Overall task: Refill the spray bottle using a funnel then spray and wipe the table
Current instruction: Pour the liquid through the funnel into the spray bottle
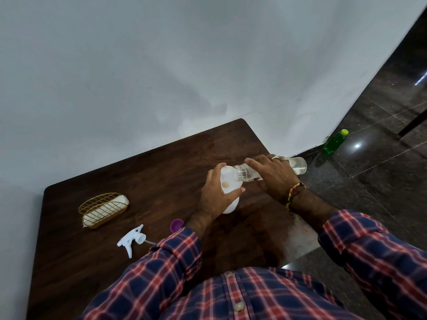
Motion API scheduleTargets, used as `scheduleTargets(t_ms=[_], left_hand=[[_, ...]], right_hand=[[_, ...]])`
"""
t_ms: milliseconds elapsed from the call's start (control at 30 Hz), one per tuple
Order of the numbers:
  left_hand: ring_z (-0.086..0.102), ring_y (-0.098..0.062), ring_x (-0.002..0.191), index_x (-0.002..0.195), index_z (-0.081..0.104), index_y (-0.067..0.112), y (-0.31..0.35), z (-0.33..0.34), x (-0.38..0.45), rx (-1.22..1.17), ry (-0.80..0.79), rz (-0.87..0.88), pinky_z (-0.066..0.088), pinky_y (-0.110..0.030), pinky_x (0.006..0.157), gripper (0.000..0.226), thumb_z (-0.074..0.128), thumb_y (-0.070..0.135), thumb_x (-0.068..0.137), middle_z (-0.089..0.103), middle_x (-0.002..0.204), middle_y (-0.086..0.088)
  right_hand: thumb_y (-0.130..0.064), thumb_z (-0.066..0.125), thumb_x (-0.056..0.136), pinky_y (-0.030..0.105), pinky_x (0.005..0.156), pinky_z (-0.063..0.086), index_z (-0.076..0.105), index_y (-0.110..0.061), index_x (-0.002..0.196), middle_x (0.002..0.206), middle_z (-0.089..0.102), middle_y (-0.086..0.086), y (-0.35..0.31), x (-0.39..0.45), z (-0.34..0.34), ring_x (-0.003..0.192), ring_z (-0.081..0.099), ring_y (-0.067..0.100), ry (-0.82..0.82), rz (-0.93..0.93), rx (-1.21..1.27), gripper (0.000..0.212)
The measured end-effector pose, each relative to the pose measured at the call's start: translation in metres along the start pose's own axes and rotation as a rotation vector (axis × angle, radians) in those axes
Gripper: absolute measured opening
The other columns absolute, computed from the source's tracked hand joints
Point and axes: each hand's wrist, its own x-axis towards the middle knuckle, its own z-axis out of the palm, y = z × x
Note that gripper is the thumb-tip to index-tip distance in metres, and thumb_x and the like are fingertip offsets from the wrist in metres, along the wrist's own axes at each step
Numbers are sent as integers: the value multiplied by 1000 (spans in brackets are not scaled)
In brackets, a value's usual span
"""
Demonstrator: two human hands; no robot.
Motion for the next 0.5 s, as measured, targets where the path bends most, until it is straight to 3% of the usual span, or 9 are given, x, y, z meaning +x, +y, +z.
scheduleTargets(t_ms=[500], left_hand=[[45,-5,116,140,38,27,-1,2,0,-7,1,-6,40,-16,88,85,78,53,70,45,138,3]], right_hand=[[-20,71,75,45,79,49,44,-29,137,119,60,4,1,-1,0,98,62,34,10,-9,-8,68]])
